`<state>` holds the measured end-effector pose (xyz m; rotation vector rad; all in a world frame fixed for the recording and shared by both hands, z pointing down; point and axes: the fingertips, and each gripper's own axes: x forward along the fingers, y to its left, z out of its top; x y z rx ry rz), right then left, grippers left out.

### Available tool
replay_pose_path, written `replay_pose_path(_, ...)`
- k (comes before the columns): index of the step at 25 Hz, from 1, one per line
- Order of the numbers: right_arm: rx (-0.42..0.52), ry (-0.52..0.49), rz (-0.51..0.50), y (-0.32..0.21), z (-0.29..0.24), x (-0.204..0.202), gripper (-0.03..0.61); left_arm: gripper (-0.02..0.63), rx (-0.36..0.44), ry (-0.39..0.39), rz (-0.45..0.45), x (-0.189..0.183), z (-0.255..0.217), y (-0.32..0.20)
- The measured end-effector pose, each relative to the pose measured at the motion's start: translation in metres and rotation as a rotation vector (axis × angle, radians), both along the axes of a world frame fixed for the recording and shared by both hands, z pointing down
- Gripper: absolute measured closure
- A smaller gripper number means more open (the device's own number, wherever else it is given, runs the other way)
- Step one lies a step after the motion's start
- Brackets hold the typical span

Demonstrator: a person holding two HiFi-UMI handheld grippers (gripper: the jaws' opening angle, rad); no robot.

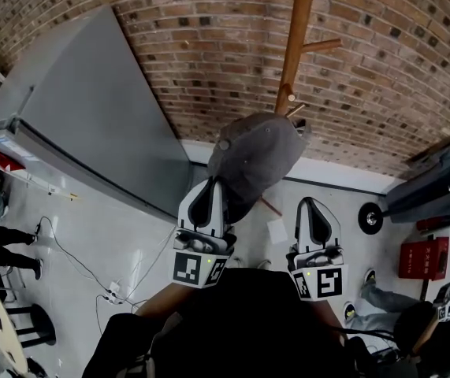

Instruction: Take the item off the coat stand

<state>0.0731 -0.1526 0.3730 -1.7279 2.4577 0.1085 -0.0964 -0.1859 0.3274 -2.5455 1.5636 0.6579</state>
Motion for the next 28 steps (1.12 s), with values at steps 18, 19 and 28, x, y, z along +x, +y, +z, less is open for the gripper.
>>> replay_pose_path(18, 0.028, 0.051, 0.050, -0.014, -0.002, 0.001, 0.560, 0.594, -0.041, -0.045, 0.062, 0.034, 0.028, 0.001)
replay_pose_path(19, 0.027, 0.051, 0.051, -0.014, -0.002, 0.002, 0.560, 0.594, -0.041, -0.047, 0.063, 0.035, 0.029, 0.001)
replay_pose_path(28, 0.030, 0.039, 0.050, -0.013, -0.002, 0.002, 0.560, 0.594, -0.043, -0.044, 0.085, 0.043, 0.031, 0.000)
